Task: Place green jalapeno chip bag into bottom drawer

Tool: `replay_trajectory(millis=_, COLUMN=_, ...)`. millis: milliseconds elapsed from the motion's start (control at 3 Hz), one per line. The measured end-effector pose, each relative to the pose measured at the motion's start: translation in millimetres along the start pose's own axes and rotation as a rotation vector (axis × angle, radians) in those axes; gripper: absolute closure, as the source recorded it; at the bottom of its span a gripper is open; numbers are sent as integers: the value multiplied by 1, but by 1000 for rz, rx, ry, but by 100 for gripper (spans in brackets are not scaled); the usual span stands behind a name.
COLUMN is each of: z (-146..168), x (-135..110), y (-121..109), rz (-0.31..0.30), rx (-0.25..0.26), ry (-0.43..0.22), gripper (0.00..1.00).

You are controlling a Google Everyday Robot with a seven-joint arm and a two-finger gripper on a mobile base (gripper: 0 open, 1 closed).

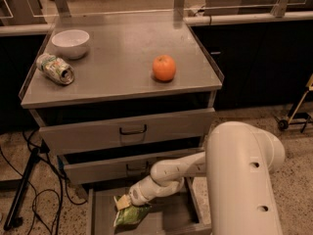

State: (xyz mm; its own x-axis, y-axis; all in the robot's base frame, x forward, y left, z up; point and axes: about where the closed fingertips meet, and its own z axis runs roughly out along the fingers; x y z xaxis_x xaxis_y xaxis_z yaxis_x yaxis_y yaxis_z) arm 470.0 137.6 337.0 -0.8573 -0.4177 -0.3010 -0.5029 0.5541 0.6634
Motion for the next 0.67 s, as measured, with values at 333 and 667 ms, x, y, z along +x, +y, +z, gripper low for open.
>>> replay_trajectory(millis=333, z=11, x=6, y=-9, rz=40, rx=10, ry=4, gripper=100)
replay_trajectory(millis=667, z=31, x=16, y=-54, rz=151, rx=79, ry=-11, gripper=100)
